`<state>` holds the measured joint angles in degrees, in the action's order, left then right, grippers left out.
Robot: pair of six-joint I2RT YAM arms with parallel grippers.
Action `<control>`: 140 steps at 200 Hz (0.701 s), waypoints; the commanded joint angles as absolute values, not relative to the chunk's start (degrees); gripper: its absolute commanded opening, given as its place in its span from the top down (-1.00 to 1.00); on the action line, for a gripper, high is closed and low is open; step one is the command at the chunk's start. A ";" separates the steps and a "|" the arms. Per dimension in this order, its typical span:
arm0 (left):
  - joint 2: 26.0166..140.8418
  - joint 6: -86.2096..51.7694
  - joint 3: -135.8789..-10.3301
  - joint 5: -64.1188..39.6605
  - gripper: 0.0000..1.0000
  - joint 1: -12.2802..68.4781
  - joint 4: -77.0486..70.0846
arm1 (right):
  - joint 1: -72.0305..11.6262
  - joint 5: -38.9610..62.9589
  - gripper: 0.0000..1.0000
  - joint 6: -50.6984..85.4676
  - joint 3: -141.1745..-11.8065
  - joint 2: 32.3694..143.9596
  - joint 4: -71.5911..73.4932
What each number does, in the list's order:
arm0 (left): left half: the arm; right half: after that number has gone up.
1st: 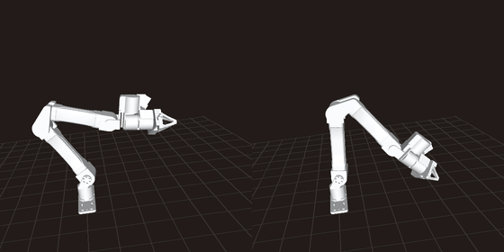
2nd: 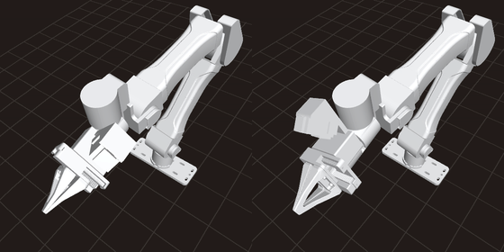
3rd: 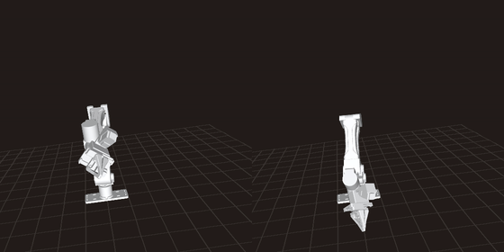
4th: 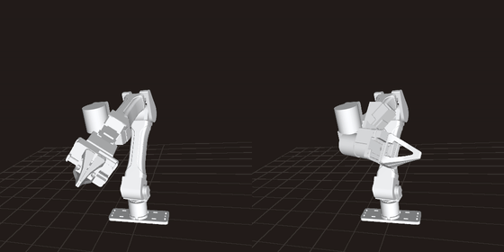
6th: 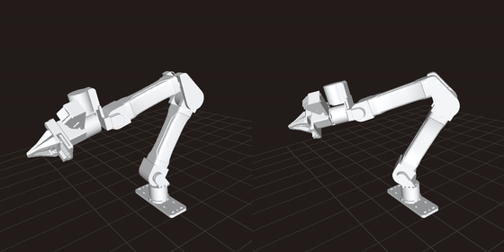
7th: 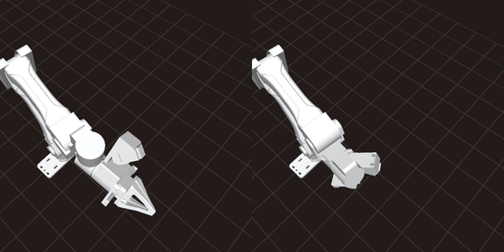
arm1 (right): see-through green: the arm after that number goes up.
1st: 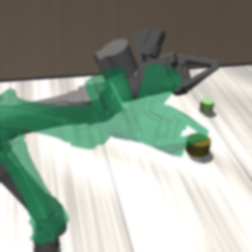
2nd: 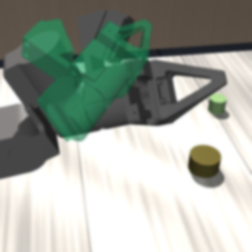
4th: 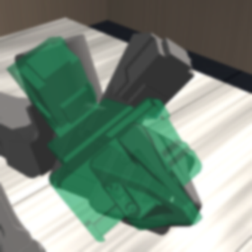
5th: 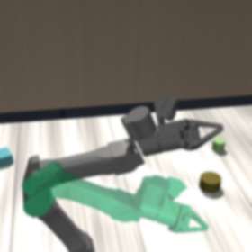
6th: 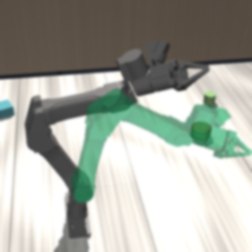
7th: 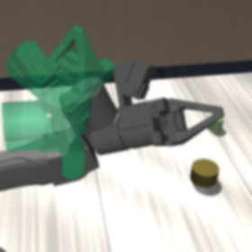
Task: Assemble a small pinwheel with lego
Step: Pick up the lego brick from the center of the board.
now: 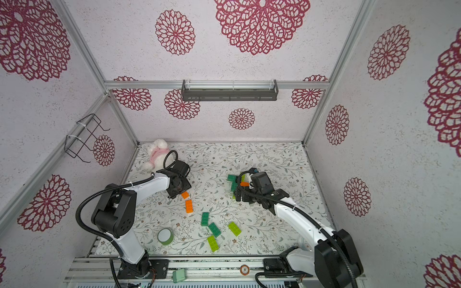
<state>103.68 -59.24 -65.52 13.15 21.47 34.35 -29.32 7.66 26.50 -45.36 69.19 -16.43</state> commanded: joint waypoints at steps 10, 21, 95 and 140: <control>106.69 -58.58 -67.93 14.70 -0.11 21.40 33.97 | -29.15 6.02 -0.98 26.54 -44.52 65.84 -15.17; 107.33 -58.07 -68.56 14.85 -0.01 21.45 34.44 | -28.80 6.74 -0.98 26.32 -44.94 65.63 -15.28; 109.46 -46.91 -75.98 11.54 0.49 26.94 34.87 | -23.10 9.32 -0.98 25.37 -44.77 66.04 -13.69; 114.71 -42.75 -82.57 6.88 0.53 31.57 36.94 | -22.66 9.09 -0.98 26.17 -44.24 66.22 -13.66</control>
<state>110.65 -46.68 -80.12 9.39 29.93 35.42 -22.63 8.38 26.46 -44.31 66.89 -14.61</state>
